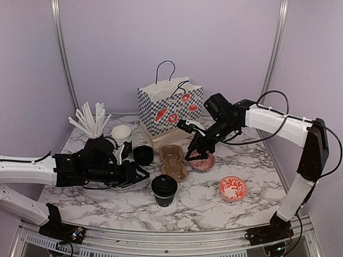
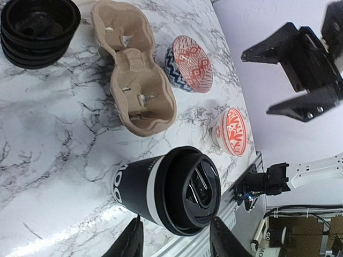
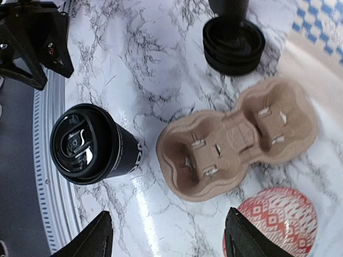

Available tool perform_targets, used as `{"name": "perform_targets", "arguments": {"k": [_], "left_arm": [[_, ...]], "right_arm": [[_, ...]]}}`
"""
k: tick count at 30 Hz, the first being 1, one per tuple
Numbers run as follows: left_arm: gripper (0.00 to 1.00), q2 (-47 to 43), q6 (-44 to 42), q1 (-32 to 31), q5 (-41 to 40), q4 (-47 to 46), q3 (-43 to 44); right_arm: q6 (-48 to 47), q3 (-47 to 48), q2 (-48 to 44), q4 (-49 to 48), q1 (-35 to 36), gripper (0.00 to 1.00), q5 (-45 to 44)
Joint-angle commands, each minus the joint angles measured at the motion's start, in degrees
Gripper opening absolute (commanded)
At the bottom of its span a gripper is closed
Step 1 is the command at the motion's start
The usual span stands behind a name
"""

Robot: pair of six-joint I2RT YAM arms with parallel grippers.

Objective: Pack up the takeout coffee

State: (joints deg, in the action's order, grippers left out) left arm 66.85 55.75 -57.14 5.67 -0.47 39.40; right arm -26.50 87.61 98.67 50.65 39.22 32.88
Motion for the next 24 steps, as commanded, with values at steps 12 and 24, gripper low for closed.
{"name": "perform_targets", "arguments": {"k": [12, 24], "left_arm": [[0.36, 6.70, 7.06, -4.11, 2.49, -1.09, 2.05], [0.28, 9.85, 7.37, -4.12, 4.16, -6.22, 1.50]], "right_arm": [[8.41, -9.66, 4.88, -6.31, -3.01, 0.62, 22.94], [6.81, -8.03, 9.17, -3.99, 2.02, 0.57, 24.30]]}}
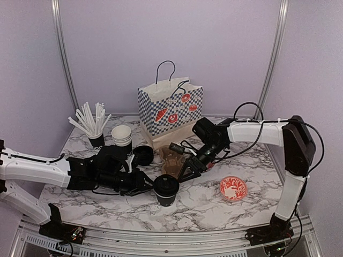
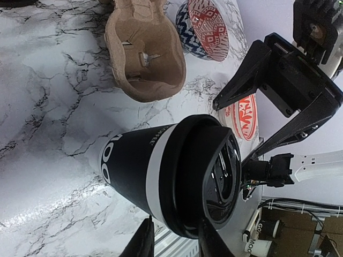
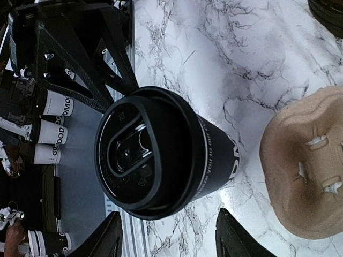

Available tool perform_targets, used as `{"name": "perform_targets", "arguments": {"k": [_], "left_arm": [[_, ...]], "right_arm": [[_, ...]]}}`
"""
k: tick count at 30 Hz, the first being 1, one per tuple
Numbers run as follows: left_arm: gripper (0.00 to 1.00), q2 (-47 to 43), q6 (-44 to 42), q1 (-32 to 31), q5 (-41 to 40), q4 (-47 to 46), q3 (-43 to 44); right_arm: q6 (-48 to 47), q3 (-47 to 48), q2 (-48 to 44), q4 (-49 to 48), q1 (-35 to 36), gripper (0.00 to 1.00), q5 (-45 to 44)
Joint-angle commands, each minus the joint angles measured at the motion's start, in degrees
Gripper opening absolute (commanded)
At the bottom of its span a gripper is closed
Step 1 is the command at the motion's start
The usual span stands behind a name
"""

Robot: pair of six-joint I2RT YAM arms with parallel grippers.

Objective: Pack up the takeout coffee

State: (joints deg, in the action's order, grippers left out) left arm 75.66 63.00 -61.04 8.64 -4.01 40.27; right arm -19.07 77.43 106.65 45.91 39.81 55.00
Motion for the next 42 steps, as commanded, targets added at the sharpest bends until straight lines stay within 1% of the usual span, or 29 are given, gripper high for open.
{"name": "perform_targets", "arguments": {"k": [1, 7, 13, 22, 28, 31, 35, 37, 39, 42], "left_arm": [[0.28, 1.19, 0.07, -0.22, 1.28, -2.74, 0.66], [0.27, 2.04, 0.10, -0.22, 0.97, -2.78, 0.42], [0.24, 4.33, 0.20, -0.01, 0.91, -4.50, -0.01], [0.15, 7.93, -0.14, 2.61, 4.67, -3.82, -3.08], [0.10, 12.56, -2.06, 5.17, 8.55, -3.22, -6.05], [0.09, 15.17, -2.04, 6.15, 10.21, -5.10, -8.31], [0.07, 20.62, -2.66, 6.28, 11.92, -6.75, -10.52], [0.08, 23.12, -3.26, 6.28, 12.49, -7.65, -10.93], [0.08, 23.48, -4.04, 6.28, 12.18, -7.68, -10.58], [0.11, 20.84, -5.18, 6.11, 11.03, -6.52, -8.83]], "right_arm": [[-0.62, 2.26, 1.47, 0.84, 1.53, 0.56, 2.59], [-0.81, 2.64, 2.94, 1.20, 1.80, 0.50, 3.50], [-1.22, 2.57, 4.06, 1.54, 1.87, 0.42, 4.67], [-0.82, 2.77, 6.81, 1.45, 1.88, 0.37, 4.61], [0.89, 3.22, 9.84, 1.08, 1.79, 0.32, 1.03], [1.91, 3.17, 11.03, 0.56, 1.69, 0.30, -0.89], [3.41, 3.17, 12.61, 0.06, 1.72, 0.24, -5.70], [3.56, 3.15, 13.32, 0.06, 1.75, 0.24, -7.01], [3.86, 3.37, 13.94, 0.14, 1.71, 0.24, -8.54], [4.08, 3.43, 14.11, 0.32, 1.76, 0.21, -10.27]]}}
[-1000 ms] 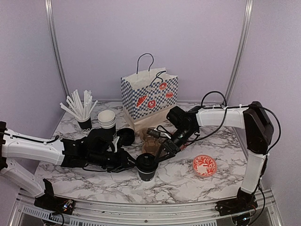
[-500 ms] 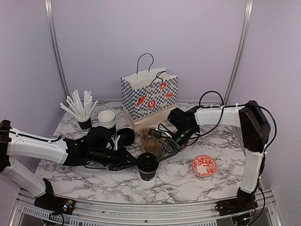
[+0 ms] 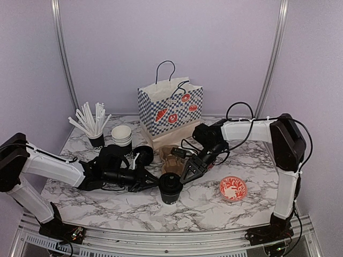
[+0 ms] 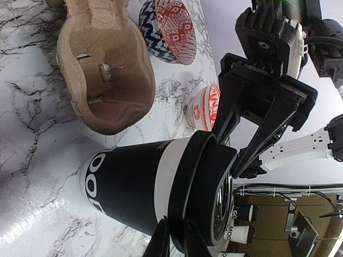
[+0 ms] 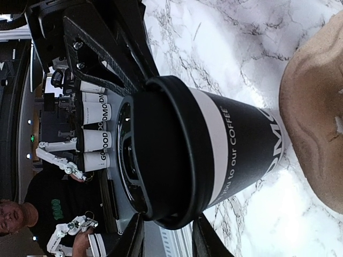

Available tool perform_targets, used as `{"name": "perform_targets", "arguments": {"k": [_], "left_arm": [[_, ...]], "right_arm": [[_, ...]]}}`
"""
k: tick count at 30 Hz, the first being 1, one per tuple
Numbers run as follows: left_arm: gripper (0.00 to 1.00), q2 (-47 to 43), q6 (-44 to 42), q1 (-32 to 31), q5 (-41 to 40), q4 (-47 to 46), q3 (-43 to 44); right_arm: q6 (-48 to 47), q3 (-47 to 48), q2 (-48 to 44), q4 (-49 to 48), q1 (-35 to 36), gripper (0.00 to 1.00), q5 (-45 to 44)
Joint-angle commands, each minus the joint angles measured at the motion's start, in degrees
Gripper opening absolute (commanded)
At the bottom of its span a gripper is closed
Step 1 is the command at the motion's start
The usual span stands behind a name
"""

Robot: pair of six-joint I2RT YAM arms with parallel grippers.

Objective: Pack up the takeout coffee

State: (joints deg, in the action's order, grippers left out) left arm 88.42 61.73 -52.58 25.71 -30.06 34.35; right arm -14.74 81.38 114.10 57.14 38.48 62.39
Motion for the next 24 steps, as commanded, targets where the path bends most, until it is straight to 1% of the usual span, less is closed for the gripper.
{"name": "perform_targets", "arguments": {"k": [1, 3, 6, 11, 14, 16, 19, 21, 24], "left_arm": [[0.11, 6.89, -4.52, -2.54, -6.74, 20.56, -2.10], [0.11, 4.92, -5.66, -2.91, -8.07, 23.06, -0.24], [0.12, 3.05, -7.01, -3.82, -8.82, 25.04, 1.99], [0.12, 2.64, -7.19, -5.43, -9.62, 26.29, 4.60], [0.13, 2.15, -7.65, -6.06, -10.52, 26.86, 5.30], [0.13, 1.23, -7.64, -6.28, -11.16, 27.37, 5.77], [0.13, -0.76, -7.51, -6.55, -12.25, 27.53, 6.30], [0.16, -2.79, -7.65, -6.72, -12.99, 27.81, 6.80], [0.20, -6.00, -7.68, -7.21, -14.34, 28.19, 7.71]], "right_arm": [[-0.16, -0.59, 6.61, -10.94, 3.08, 0.17, -18.54], [0.06, -0.57, 6.78, -11.05, 3.08, 0.13, -19.88], [0.14, 0.03, 7.22, -10.52, 3.57, 0.13, -22.66], [-0.01, 0.31, 9.37, -9.60, 4.97, 0.12, -25.58], [-1.06, 2.87, 8.92, -8.39, 4.88, 0.12, -23.94], [-1.91, 5.04, 6.96, -7.34, 4.14, 0.13, -22.99], [-4.89, 8.19, 2.98, -5.02, 2.05, 0.23, -16.39], [-6.39, 10.02, 0.50, -3.50, 0.68, 0.38, -13.43], [-7.30, 11.19, -4.01, -3.00, -0.04, 0.56, -16.16]]}}
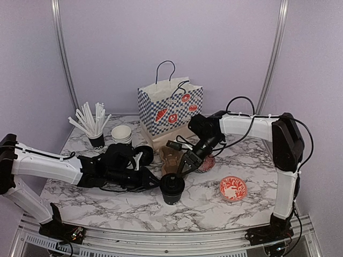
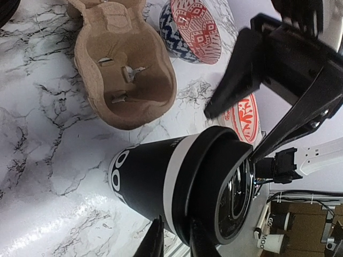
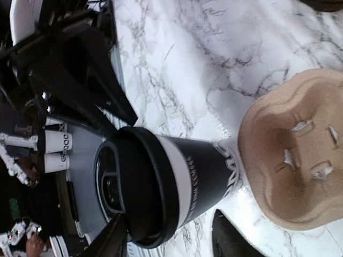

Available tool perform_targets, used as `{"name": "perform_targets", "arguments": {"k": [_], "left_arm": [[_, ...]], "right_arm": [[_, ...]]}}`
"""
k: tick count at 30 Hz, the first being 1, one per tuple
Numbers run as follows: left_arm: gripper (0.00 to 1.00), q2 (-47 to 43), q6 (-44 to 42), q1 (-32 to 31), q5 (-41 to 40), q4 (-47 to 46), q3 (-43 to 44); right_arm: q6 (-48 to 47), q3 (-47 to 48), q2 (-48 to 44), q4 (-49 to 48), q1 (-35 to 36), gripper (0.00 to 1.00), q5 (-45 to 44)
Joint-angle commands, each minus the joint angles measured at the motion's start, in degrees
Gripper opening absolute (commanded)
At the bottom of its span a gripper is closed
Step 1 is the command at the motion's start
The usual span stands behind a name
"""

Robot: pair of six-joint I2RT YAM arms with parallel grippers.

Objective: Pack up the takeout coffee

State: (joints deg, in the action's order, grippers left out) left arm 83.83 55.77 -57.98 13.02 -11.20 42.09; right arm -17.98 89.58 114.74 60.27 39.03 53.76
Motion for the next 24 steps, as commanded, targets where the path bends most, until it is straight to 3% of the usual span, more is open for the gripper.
{"name": "perform_targets", "arguments": {"k": [1, 6, 11, 13, 19, 24], "left_arm": [[0.23, -2.57, -1.64, -2.10, -2.19, 9.85, 0.54], [0.34, -9.17, -2.33, -3.96, -6.10, 11.11, 2.47], [0.37, -12.59, -5.16, -4.24, -8.27, 11.95, 3.15], [0.37, -12.67, -6.24, -4.16, -10.15, 14.39, 3.35], [0.38, -8.75, -4.24, -4.32, -9.26, 13.62, 3.74], [0.42, -5.23, -0.67, -5.62, -5.84, 6.72, 3.48]], "right_arm": [[-4.43, 2.98, -5.94, -6.09, -0.61, 0.60, -9.34], [-7.45, 2.33, -10.78, -5.68, -0.58, 0.70, -13.89], [-13.55, 2.06, -13.44, -3.62, 1.10, 0.75, -16.55], [-16.01, 1.38, -14.35, -3.46, 3.59, 0.75, -21.52], [-12.39, 0.99, -13.14, -5.53, 4.99, 0.64, -26.57], [-8.13, 2.42, -11.34, -6.23, -1.43, 0.53, -19.66]]}}
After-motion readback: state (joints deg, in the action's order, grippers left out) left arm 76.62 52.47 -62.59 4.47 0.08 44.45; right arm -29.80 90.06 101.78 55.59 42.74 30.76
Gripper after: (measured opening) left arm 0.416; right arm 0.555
